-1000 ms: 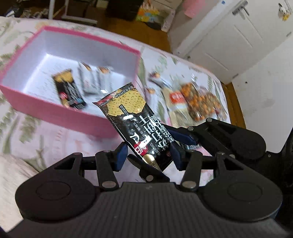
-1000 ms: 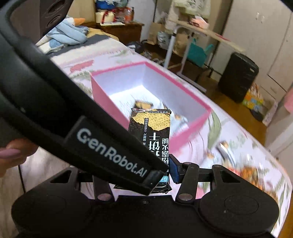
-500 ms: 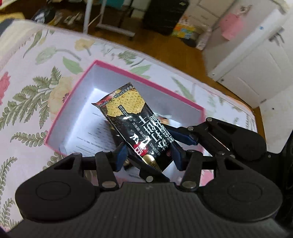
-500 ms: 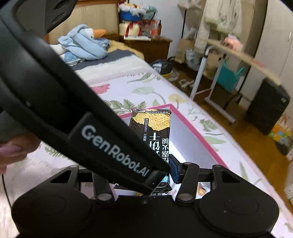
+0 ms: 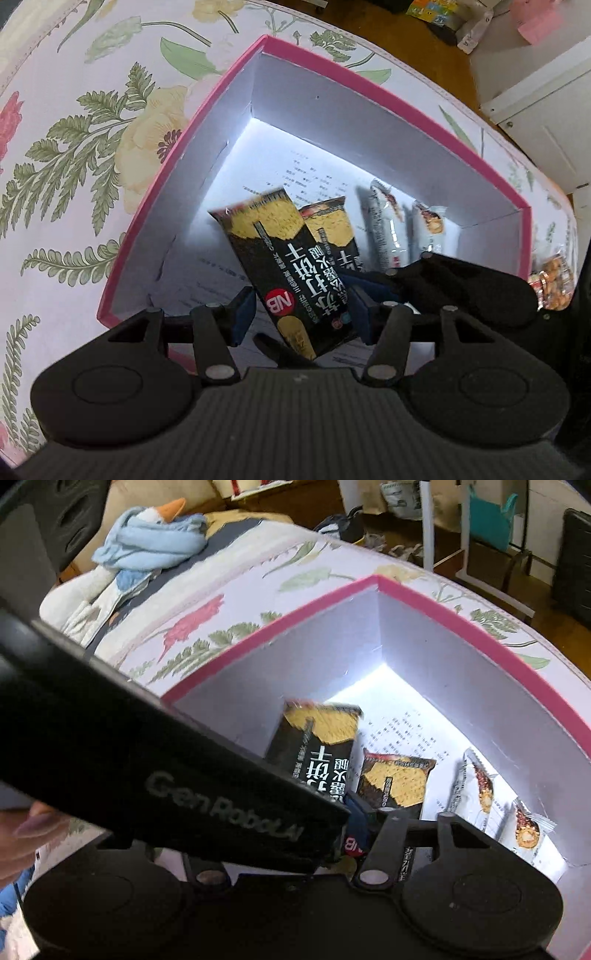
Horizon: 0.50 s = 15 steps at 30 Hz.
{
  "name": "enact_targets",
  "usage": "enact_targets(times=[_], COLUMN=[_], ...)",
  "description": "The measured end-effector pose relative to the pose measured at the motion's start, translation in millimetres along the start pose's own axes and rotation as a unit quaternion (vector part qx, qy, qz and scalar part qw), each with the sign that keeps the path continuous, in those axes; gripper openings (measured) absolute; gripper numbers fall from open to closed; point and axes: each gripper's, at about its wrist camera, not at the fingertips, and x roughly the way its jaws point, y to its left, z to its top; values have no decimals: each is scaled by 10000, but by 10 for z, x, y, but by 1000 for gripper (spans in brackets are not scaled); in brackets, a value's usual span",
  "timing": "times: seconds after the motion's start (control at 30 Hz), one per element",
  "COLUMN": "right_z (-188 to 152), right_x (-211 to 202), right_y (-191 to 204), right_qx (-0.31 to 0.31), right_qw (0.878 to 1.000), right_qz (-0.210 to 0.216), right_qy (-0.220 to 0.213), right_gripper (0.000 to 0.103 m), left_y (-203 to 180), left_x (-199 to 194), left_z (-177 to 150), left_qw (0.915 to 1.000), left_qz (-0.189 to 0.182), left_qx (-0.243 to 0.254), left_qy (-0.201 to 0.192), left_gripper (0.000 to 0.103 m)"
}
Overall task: Organize snacks
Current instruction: 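Carry the black cracker packs in both grippers down into the pink box, then open both grippers and lift them out of the pink box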
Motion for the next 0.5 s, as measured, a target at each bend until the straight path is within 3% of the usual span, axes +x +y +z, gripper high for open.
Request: enact_targets(times=[0.23,0.5], right_z=[-24,-175], right_x=[-127,-628], right_y=[8,166], right_qx=[13,-87], right_qw=[9998,9980], right_qz=[-208,-620], right_qy=[-11,-93], right_gripper=[68,69], left_y=[-5,-154], left_x=[-144,-537], left_z=[-135,-300], left_qw=[9995,9976], left_qz=[33,-74], left_qx=[227,506], left_qy=[-223,-459], left_gripper=[55,55])
